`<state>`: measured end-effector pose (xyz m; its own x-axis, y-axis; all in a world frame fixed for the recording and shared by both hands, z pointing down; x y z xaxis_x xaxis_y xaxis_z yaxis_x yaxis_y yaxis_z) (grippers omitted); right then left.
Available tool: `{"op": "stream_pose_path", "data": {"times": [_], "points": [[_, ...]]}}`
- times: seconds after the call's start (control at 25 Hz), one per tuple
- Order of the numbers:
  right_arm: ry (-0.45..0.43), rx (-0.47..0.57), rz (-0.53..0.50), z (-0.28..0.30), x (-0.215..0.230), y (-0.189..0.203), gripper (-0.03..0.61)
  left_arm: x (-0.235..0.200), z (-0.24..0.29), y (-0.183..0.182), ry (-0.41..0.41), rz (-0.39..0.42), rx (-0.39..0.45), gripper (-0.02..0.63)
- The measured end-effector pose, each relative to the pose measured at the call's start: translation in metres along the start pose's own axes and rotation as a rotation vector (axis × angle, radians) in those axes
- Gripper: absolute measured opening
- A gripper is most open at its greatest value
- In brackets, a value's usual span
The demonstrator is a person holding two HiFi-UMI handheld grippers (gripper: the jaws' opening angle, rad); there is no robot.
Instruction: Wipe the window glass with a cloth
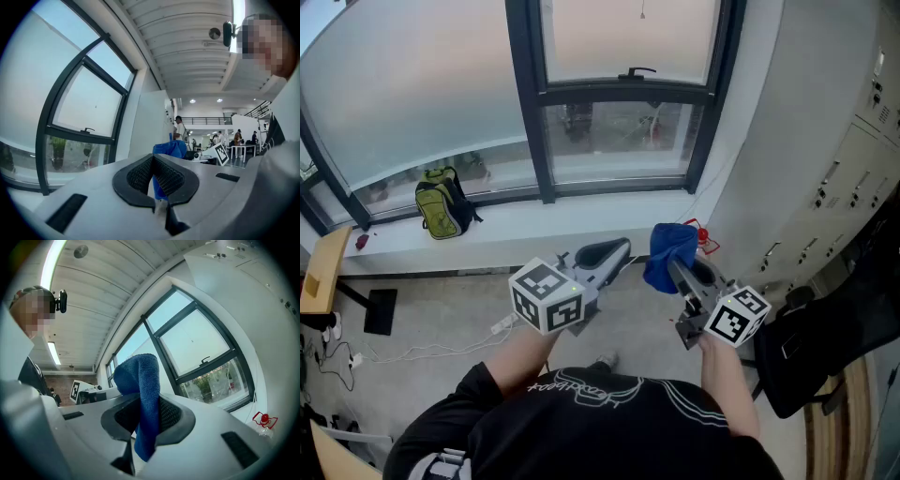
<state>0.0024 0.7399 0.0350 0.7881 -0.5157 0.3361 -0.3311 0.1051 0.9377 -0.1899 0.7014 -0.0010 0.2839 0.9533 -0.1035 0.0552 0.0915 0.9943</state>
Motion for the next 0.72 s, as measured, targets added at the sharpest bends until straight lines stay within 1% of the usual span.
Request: {"op": "stream_pose_path", "data": {"times": [0.16, 0.36, 0.56, 0.72], "points": [[0.001, -0.011, 0.005, 0.000, 0.002, 0.001, 0.063, 0.001, -0.002, 0.002, -0.010, -0.002, -0.002, 0.006], [0.002, -0.008, 0.001, 0.016, 0.009, -0.001, 0.063, -0.017, -0.006, -0.001, -0.037, -0.007, 0.011, 0.006], [-0.016, -0.040, -0.022, 0.049, 0.017, 0.003, 0.063, -0.048, -0.011, 0.003, -0.067, -0.025, 0.021, 0.006], [-0.036, -0.050, -0.019, 0.087, 0.033, 0.005, 0.063, -0.087, -0.008, 0.008, -0.084, -0.039, 0.034, 0.006]]}}
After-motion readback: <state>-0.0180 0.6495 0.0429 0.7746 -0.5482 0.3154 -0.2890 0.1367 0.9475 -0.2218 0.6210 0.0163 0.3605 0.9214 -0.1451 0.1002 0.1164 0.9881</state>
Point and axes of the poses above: the fingertips, and each gripper's own axes: z forward along the fingers, x to its right, y out of its underside, the point moved 7 cm from there along -z, backward along the fingers, and after that the axes turned 7 degrees about y, right-handed, at the moved point
